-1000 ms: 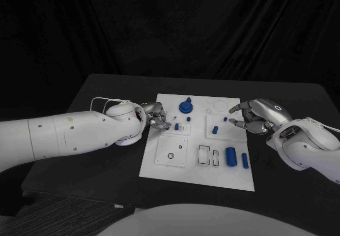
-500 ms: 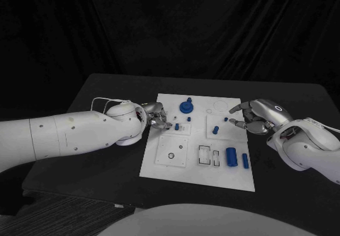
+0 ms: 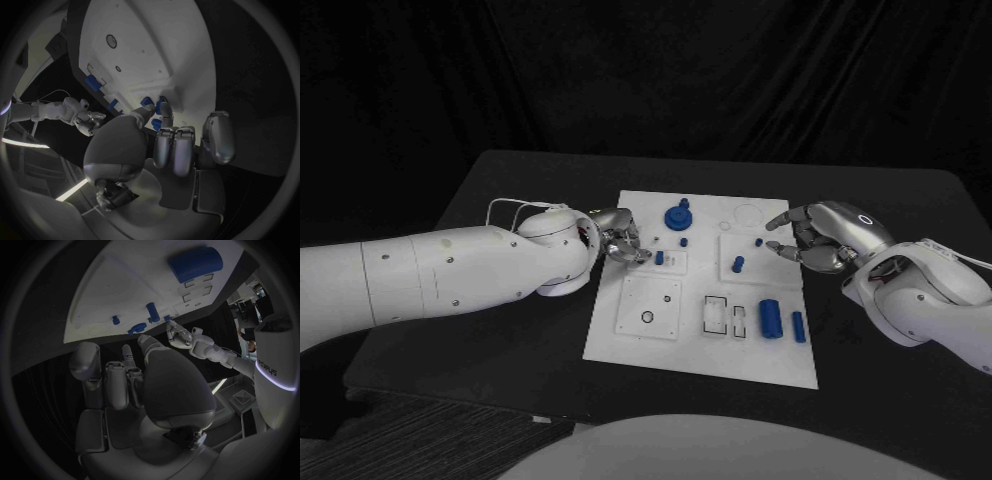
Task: Assemble the parts on the task board
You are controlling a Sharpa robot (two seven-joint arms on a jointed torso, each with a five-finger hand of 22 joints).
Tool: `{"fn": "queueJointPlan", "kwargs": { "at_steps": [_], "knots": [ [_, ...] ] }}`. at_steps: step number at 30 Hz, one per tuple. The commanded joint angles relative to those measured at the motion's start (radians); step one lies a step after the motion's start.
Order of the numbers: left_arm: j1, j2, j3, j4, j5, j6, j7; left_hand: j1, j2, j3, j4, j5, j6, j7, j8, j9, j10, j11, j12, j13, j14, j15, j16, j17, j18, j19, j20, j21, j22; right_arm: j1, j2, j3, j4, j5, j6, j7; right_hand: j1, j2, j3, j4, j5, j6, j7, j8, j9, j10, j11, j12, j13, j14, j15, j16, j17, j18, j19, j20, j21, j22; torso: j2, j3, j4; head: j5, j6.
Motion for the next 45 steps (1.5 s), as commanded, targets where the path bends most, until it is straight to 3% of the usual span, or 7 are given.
{"fn": "queueJointPlan", "kwargs": {
  "at_steps": [1, 8, 21, 27, 36, 45],
  "knots": [
    [-0.004, 0.003, -0.002, -0.001, 0.001, 0.019, 0.009, -0.02, -0.002, -0.009, 0.017, -0.017, -0.004, 0.0, 0.005, -0.003, 0.07, -0.007, -0.005, 0.223, 0.106, -0.004, 0.003, 0.263, 0.011, -0.002, -0.003, -0.01, 0.167, -0.002, -0.001, 0.0, 0.001, -0.001, -0.005, -0.014, 0.011, 0.0, 0.01, -0.001, 0.013, -0.001, -0.001, -0.007, -0.002, 0.078, 0.0, -0.005, 0.236, 0.057, 0.007, -0.003, 0.102, 0.006, -0.002, 0.003, -0.004, 0.095, -0.001, 0.0001, -0.0009, 0.001, 0.0],
    [-0.004, 0.002, -0.002, -0.002, 0.001, 0.028, 0.001, -0.055, 0.0, -0.054, 0.062, -0.048, -0.004, 0.003, 0.005, -0.009, 0.066, -0.004, -0.01, 0.219, 0.106, -0.001, 0.003, 0.263, 0.012, -0.005, -0.001, -0.019, 0.165, -0.002, 0.0, 0.0, 0.0, -0.001, -0.002, -0.016, 0.016, -0.006, 0.027, -0.008, 0.057, 0.001, -0.001, -0.008, -0.007, 0.077, 0.0, -0.005, 0.235, 0.057, 0.007, -0.004, 0.102, 0.006, -0.001, 0.002, -0.006, 0.097, -0.001, -0.0001, -0.0008, 0.001, 0.0],
    [-0.005, 0.0, -0.002, -0.003, 0.001, 0.041, -0.01, -0.085, 0.0, -0.116, 0.114, -0.072, -0.025, 0.013, 0.002, -0.008, 0.061, 0.004, -0.015, 0.214, 0.106, 0.005, 0.003, 0.263, 0.014, -0.009, 0.004, -0.03, 0.163, -0.003, 0.0, 0.0, 0.0, -0.001, 0.0, -0.017, 0.022, -0.011, 0.045, -0.016, 0.089, 0.003, 0.0, -0.009, -0.01, 0.077, 0.0, -0.006, 0.235, 0.057, 0.006, -0.004, 0.101, 0.006, 0.0, 0.002, -0.008, 0.1, 0.0, -0.0003, 0.0, 0.001, 0.0],
    [-0.005, -0.003, -0.002, -0.002, 0.001, 0.04, -0.012, -0.093, -0.002, -0.141, 0.127, -0.078, -0.035, 0.015, 0.009, 0.002, 0.062, 0.007, -0.013, 0.216, 0.106, 0.007, 0.003, 0.263, 0.014, -0.01, 0.007, -0.032, 0.163, -0.003, 0.001, 0.0, 0.0, -0.001, 0.0, -0.017, 0.023, -0.014, 0.051, -0.019, 0.101, 0.003, 0.0, -0.01, -0.012, 0.077, 0.0, -0.006, 0.235, 0.057, 0.006, -0.004, 0.101, 0.006, 0.0, 0.002, -0.009, 0.101, 0.0, -0.0007, -0.0001, 0.001, 0.0],
    [-0.005, -0.005, -0.002, -0.002, 0.001, 0.037, -0.01, -0.136, 0.012, -0.199, 0.135, -0.098, -0.047, 0.017, 0.028, 0.027, 0.062, 0.009, -0.013, 0.216, 0.106, 0.01, 0.003, 0.263, 0.015, -0.01, 0.01, -0.036, 0.162, -0.004, 0.001, 0.0, 0.0, -0.001, 0.002, -0.017, 0.026, -0.017, 0.062, -0.025, 0.117, 0.004, 0.0, -0.01, -0.013, 0.077, 0.0, -0.006, 0.235, 0.057, 0.006, -0.003, 0.102, 0.006, 0.001, 0.001, -0.009, 0.103, 0.0, -0.0002, -0.0006, 0.002, 0.0],
    [-0.005, -0.006, -0.002, -0.002, 0.001, 0.041, -0.007, -0.152, 0.033, -0.224, 0.135, -0.087, -0.043, 0.014, 0.05, 0.048, 0.063, 0.007, -0.012, 0.217, 0.106, 0.009, 0.003, 0.263, 0.015, -0.01, 0.01, -0.036, 0.163, -0.004, 0.001, 0.0, 0.0, -0.001, 0.004, -0.018, 0.029, -0.018, 0.072, -0.03, 0.13, 0.005, 0.001, -0.01, -0.015, 0.077, 0.0, -0.006, 0.235, 0.057, 0.006, -0.004, 0.101, 0.006, 0.001, 0.001, -0.011, 0.104, -0.001, -0.0005, 0.0, 0.002, 0.0]
  ]
}}
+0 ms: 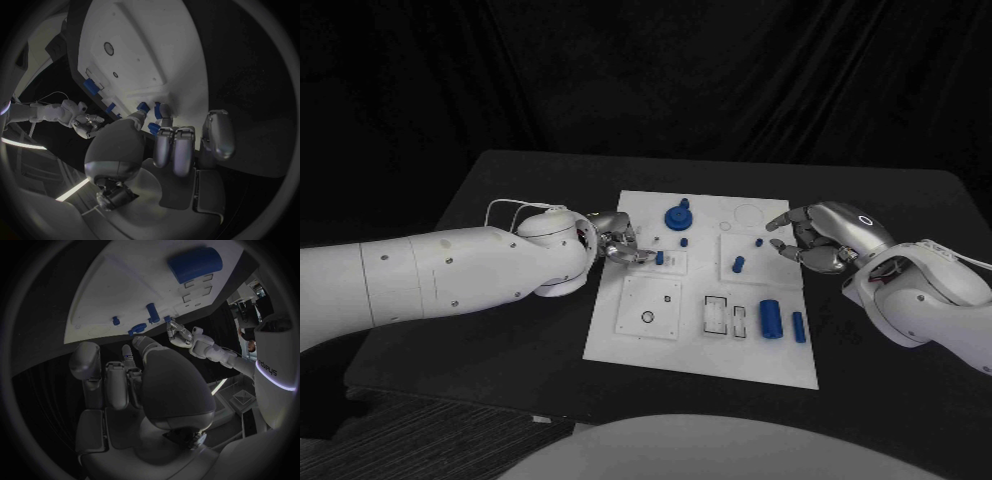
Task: Assemble the parts on the task board
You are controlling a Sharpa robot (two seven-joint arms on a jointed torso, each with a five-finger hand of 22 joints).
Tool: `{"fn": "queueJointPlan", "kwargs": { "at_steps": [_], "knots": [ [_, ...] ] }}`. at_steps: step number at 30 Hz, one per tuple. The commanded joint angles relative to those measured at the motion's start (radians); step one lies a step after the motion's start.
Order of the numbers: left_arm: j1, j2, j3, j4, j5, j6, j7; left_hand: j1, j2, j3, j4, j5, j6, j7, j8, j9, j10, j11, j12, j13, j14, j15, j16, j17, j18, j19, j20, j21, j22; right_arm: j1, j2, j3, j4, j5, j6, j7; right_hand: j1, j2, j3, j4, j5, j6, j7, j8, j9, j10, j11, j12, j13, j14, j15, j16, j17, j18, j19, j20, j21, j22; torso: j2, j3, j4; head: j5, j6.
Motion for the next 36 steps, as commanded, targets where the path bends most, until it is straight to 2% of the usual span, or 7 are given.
{"fn": "queueJointPlan", "kwargs": {
  "at_steps": [1, 3, 4, 9, 17, 24, 36],
  "knots": [
    [-0.002, 0.0, 0.001, 0.001, 0.001, 0.01, 0.007, -0.014, 0.014, -0.014, 0.002, 0.021, -0.002, -0.008, 0.013, 0.022, 0.063, 0.007, -0.001, 0.217, 0.102, 0.005, 0.003, 0.263, 0.015, -0.002, 0.002, -0.004, 0.163, -0.003, 0.0, 0.0, 0.0, -0.002, 0.002, -0.017, 0.013, -0.002, 0.007, 0.001, 0.006, 0.005, 0.001, -0.007, -0.002, 0.077, 0.0, -0.006, 0.234, 0.056, 0.006, -0.004, 0.101, 0.006, 0.001, 0.001, -0.004, 0.104, 0.0, -0.0002, 0.0, 0.001, 0.0],
    [-0.002, 0.0, 0.001, 0.001, 0.001, 0.013, 0.006, -0.023, 0.029, -0.019, 0.003, 0.047, -0.002, -0.009, 0.02, 0.024, 0.063, 0.006, 0.0, 0.217, 0.102, 0.004, 0.003, 0.263, 0.015, -0.002, 0.002, -0.004, 0.163, -0.003, 0.0, 0.0, 0.0, -0.002, 0.003, -0.018, 0.014, -0.002, 0.012, -0.001, 0.011, 0.005, 0.001, -0.007, -0.002, 0.077, 0.0, -0.006, 0.234, 0.056, 0.006, -0.004, 0.1, 0.006, 0.001, 0.001, -0.005, 0.104, 0.0, -0.0005, 0.0003, 0.001, 0.0],
    [-0.002, -0.001, 0.001, 0.001, 0.001, 0.015, 0.006, -0.026, 0.039, -0.022, 0.002, 0.074, -0.003, -0.01, 0.026, 0.024, 0.063, 0.004, -0.001, 0.217, 0.102, 0.003, 0.003, 0.263, 0.015, -0.002, 0.001, -0.004, 0.163, -0.003, 0.0, 0.0, 0.0, -0.002, 0.004, -0.019, 0.014, -0.002, 0.012, -0.001, 0.011, 0.005, 0.001, -0.007, -0.002, 0.077, 0.0, -0.006, 0.234, 0.056, 0.006, -0.004, 0.1, 0.006, 0.001, 0.001, -0.005, 0.104, 0.0, -0.0004, 0.0004, 0.001, 0.0],
    [-0.002, -0.001, 0.001, 0.0, 0.001, 0.018, 0.007, -0.029, 0.059, -0.027, 0.003, 0.134, -0.004, -0.014, 0.04, 0.024, 0.063, 0.002, 0.0, 0.217, 0.102, 0.001, 0.003, 0.263, 0.015, -0.001, -0.001, -0.005, 0.163, -0.003, 0.0, 0.0, 0.001, -0.002, 0.005, -0.021, 0.015, -0.002, 0.017, -0.004, 0.016, 0.006, 0.001, -0.007, -0.003, 0.077, 0.0, -0.006, 0.234, 0.056, 0.006, -0.004, 0.101, 0.006, 0.001, 0.001, -0.004, 0.105, 0.0, 0.0001, 0.0008, 0.0, 0.0],
    [-0.002, 0.0, 0.001, -0.003, 0.001, -0.001, 0.027, -0.088, 0.111, -0.04, 0.006, 0.187, 0.001, -0.017, 0.065, 0.024, 0.064, -0.001, 0.001, 0.218, 0.102, -0.002, 0.003, 0.263, 0.014, 0.001, -0.004, -0.003, 0.164, -0.003, -0.001, 0.0, 0.002, -0.002, 0.006, -0.024, 0.017, -0.001, 0.025, -0.008, 0.025, 0.006, 0.002, -0.007, -0.004, 0.077, 0.0, -0.006, 0.234, 0.056, 0.006, -0.005, 0.1, 0.006, 0.001, 0.001, -0.006, 0.106, 0.0, 0.0007, 0.0007, -0.001, 0.0],
    [-0.002, 0.0, 0.001, -0.006, 0.011, -0.002, 0.044, -0.116, 0.134, -0.051, 0.006, 0.194, 0.001, -0.017, 0.074, 0.024, 0.062, -0.002, -0.001, 0.216, 0.102, -0.002, 0.003, 0.263, 0.014, 0.0, -0.005, -0.005, 0.163, -0.003, -0.001, 0.0, 0.002, -0.002, 0.006, -0.027, 0.018, 0.0, 0.028, -0.009, 0.027, 0.007, 0.002, -0.007, -0.004, 0.077, 0.0, -0.006, 0.234, 0.056, 0.006, -0.005, 0.1, 0.006, 0.0, 0.001, -0.007, 0.106, 0.0, 0.0004, -0.0004, -0.001, 0.0],
    [-0.002, -0.001, 0.001, -0.011, 0.048, 0.01, 0.062, -0.129, 0.146, -0.057, 0.006, 0.199, -0.001, -0.017, 0.076, 0.021, 0.057, -0.001, -0.007, 0.211, 0.102, -0.002, 0.003, 0.263, 0.016, -0.005, -0.004, -0.011, 0.162, -0.003, 0.0, 0.0, 0.001, -0.002, 0.007, -0.031, 0.018, 0.001, 0.032, -0.011, 0.031, 0.007, 0.002, -0.007, -0.005, 0.077, 0.001, -0.006, 0.234, 0.056, 0.007, -0.005, 0.1, 0.006, 0.001, 0.001, -0.007, 0.106, 0.0, 0.0006, -0.0003, -0.001, 0.0]
  ]
}}
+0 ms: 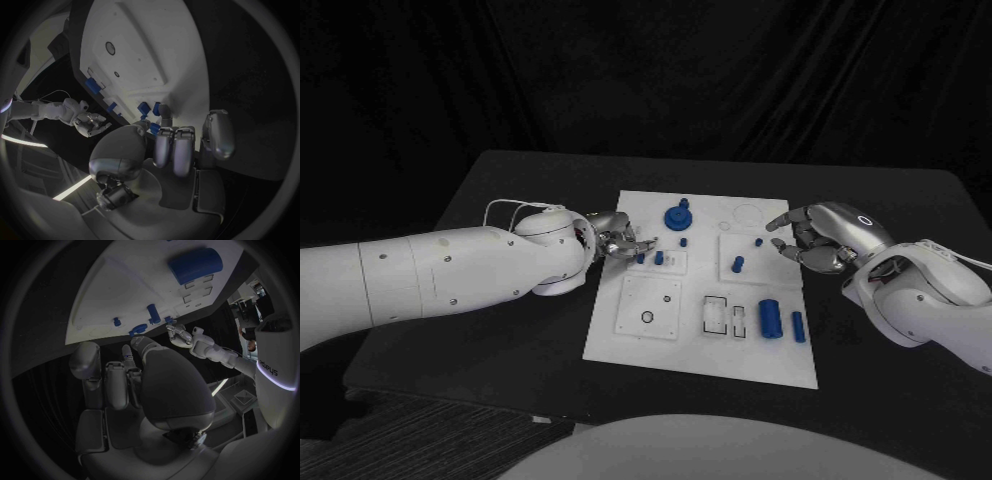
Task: Assemble the parts on the task board
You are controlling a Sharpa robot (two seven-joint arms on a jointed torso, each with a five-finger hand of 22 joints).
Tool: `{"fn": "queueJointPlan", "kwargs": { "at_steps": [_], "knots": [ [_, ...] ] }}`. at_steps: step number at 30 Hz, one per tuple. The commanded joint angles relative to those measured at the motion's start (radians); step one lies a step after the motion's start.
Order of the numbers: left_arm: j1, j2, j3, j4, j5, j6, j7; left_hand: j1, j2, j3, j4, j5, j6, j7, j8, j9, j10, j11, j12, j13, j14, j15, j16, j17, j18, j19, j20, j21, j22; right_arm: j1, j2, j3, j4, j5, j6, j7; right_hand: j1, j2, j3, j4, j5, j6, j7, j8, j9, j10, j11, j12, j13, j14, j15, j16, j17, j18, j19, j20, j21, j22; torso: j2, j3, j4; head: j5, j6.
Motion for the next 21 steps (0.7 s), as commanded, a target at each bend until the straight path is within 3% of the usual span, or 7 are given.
{"fn": "queueJointPlan", "kwargs": {
  "at_steps": [1, 16, 19, 21],
  "knots": [
    [-0.002, 0.0, 0.001, 0.0, 0.024, 0.005, 0.03, -0.014, 0.003, -0.009, 0.001, 0.004, -0.001, -0.002, 0.004, 0.021, 0.058, -0.001, -0.006, 0.212, 0.102, -0.001, 0.003, 0.263, 0.016, -0.005, -0.004, -0.005, 0.161, -0.003, 0.0, 0.0, 0.0, -0.003, 0.002, -0.021, 0.01, 0.001, 0.006, -0.001, 0.004, 0.007, 0.002, -0.003, -0.001, 0.077, 0.001, -0.006, 0.234, 0.056, 0.007, -0.005, 0.1, 0.006, 0.001, 0.001, -0.002, 0.107, 0.0, 0.0003, 0.0002, 0.001, 0.0],
    [-0.002, -0.004, 0.001, -0.001, 0.026, -0.008, 0.023, -0.038, 0.012, -0.03, 0.0, 0.006, 0.015, -0.005, 0.01, 0.019, 0.062, -0.002, -0.001, 0.216, 0.102, -0.002, 0.003, 0.263, 0.015, -0.004, -0.004, -0.002, 0.162, -0.003, 0.0, 0.0, 0.001, -0.002, -0.004, -0.018, 0.007, 0.004, 0.018, -0.004, 0.018, 0.008, 0.003, -0.004, -0.002, 0.074, 0.001, -0.009, 0.231, 0.054, 0.007, -0.011, 0.094, 0.007, 0.0, 0.001, -0.007, 0.107, 0.0, -0.0001, 0.0004, 0.0, 0.0],
    [-0.001, -0.015, 0.001, 0.007, 0.025, -0.066, 0.047, -0.012, -0.021, -0.043, -0.005, 0.005, 0.006, -0.006, 0.018, 0.025, 0.064, -0.003, 0.001, 0.218, 0.102, -0.003, 0.003, 0.263, 0.014, -0.003, -0.005, 0.002, 0.163, -0.003, -0.005, 0.001, 0.005, -0.002, -0.014, -0.014, 0.001, 0.004, 0.02, -0.001, 0.019, 0.009, 0.004, -0.004, -0.003, 0.074, 0.002, -0.009, 0.231, 0.054, 0.007, -0.011, 0.094, 0.007, -0.001, 0.001, -0.01, 0.107, 0.0, 0.0, 0.0003, -0.002, 0.0],
    [0.003, -0.028, 0.001, 0.017, 0.022, -0.115, 0.075, 0.014, -0.047, -0.055, -0.004, -0.03, -0.004, -0.005, 0.027, 0.026, 0.066, -0.004, 0.004, 0.221, 0.102, -0.003, 0.003, 0.263, 0.013, 0.001, -0.006, 0.008, 0.165, -0.002, -0.011, 0.001, 0.011, -0.002, -0.028, -0.008, -0.003, 0.003, 0.02, 0.0, 0.017, 0.009, 0.004, -0.004, -0.003, 0.073, 0.002, -0.01, 0.23, 0.054, 0.007, -0.012, 0.093, 0.008, -0.001, 0.001, -0.011, 0.107, 0.0, 0.0001, 0.0003, -0.002, 0.0]
  ]
}}
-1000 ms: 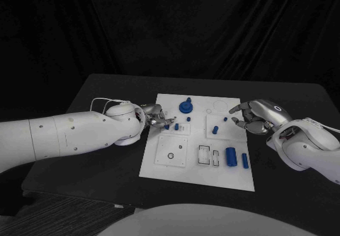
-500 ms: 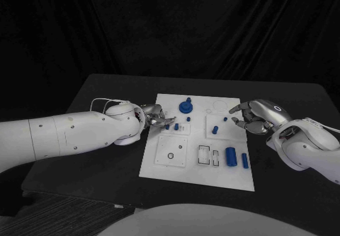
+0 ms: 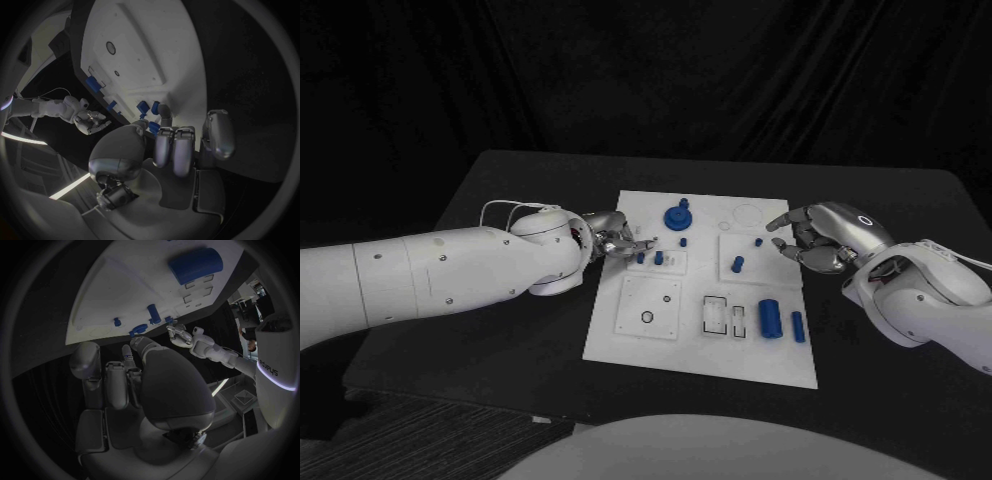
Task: Assemble the parts on the task board
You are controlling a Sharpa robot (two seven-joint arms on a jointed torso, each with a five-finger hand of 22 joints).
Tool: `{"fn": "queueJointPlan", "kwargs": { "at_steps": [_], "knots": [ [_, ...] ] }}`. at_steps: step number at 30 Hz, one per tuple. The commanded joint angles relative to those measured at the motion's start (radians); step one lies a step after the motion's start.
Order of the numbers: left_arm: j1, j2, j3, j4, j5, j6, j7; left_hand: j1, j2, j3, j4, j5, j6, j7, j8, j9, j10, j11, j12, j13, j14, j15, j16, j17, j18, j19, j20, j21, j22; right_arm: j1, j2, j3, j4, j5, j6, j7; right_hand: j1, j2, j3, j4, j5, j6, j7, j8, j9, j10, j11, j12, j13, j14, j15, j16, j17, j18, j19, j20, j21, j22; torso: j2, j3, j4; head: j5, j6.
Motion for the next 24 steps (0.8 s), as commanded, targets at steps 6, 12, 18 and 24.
{"fn": "queueJointPlan", "kwargs": {
  "at_steps": [6, 12, 18, 24],
  "knots": [
    [0.067, -0.044, 0.001, 0.03, 0.004, -0.222, 0.214, 0.129, -0.076, -0.063, 0.002, -0.098, -0.165, 0.033, 0.018, 0.024, 0.049, 0.02, -0.01, 0.205, 0.102, 0.014, 0.003, 0.263, 0.016, -0.014, 0.006, -0.011, 0.159, 0.014, -0.037, 0.001, 0.042, -0.002, -0.077, 0.014, -0.041, -0.001, 0.003, 0.019, -0.075, 0.02, -0.001, 0.003, -0.002, 0.071, 0.005, -0.008, 0.227, 0.055, 0.01, -0.006, 0.09, 0.008, 0.002, 0.004, -0.011, 0.109, 0.0, -0.0002, -0.0006, 0.0, 0.0],
    [0.158, -0.043, 0.002, -0.001, -0.017, -0.135, 0.466, 0.36, -0.089, -0.079, -0.028, -0.204, -0.519, 0.11, -0.165, -0.133, -0.337, 0.088, -0.362, -0.061, -0.103, 0.084, -0.123, 0.078, 0.026, -0.144, 0.053, -0.127, 0.129, 0.059, -0.058, 0.001, 0.078, -0.002, -0.111, 0.026, -0.049, 0.0, 0.001, 0.024, -0.096, 0.033, -0.002, 0.008, -0.001, 0.063, 0.008, -0.015, 0.218, 0.057, 0.012, -0.003, 0.092, 0.007, 0.005, 0.005, -0.008, 0.111, -0.001, -0.0011, -0.0018, -0.008, 0.0],
    [0.185, 0.024, 0.001, -0.087, -0.221, -0.03, 0.6, 0.576, -0.097, -0.053, -0.063, -0.276, -0.506, 0.04, -0.3, -0.573, -1.02, 0.134, -1.046, -0.569, -0.603, 0.116, -0.566, -0.432, 0.072, -0.3, 0.094, -0.298, 0.077, 0.073, -0.056, 0.001, 0.093, -0.001, -0.105, 0.031, -0.05, 0.002, 0.004, 0.024, -0.098, 0.04, -0.004, 0.011, -0.001, 0.019, 0.008, -0.06, 0.168, 0.058, 0.012, -0.004, 0.092, 0.006, 0.009, 0.005, -0.005, 0.113, 0.0, -0.0006, -0.0005, -0.008, 0.0],
    [0.144, 0.119, 0.001, -0.187, -0.421, -0.041, 0.694, 0.679, -0.117, 0.021, -0.164, -0.229, -0.325, -0.071, -0.366, -0.844, -0.973, 0.059, -1.154, -0.859, -0.429, 0.051, -0.527, -0.461, 0.051, -0.142, 0.067, -0.226, 0.105, 0.063, -0.047, 0.001, 0.088, 0.003, -0.079, 0.035, -0.046, 0.002, 0.008, 0.02, -0.097, 0.04, -0.004, 0.01, -0.002, 0.001, 0.007, -0.082, 0.143, 0.058, 0.011, -0.007, 0.088, 0.007, 0.01, 0.005, -0.009, 0.112, 0.002, 0.0003, -0.0005, -0.016, 0.0]
  ]
}}
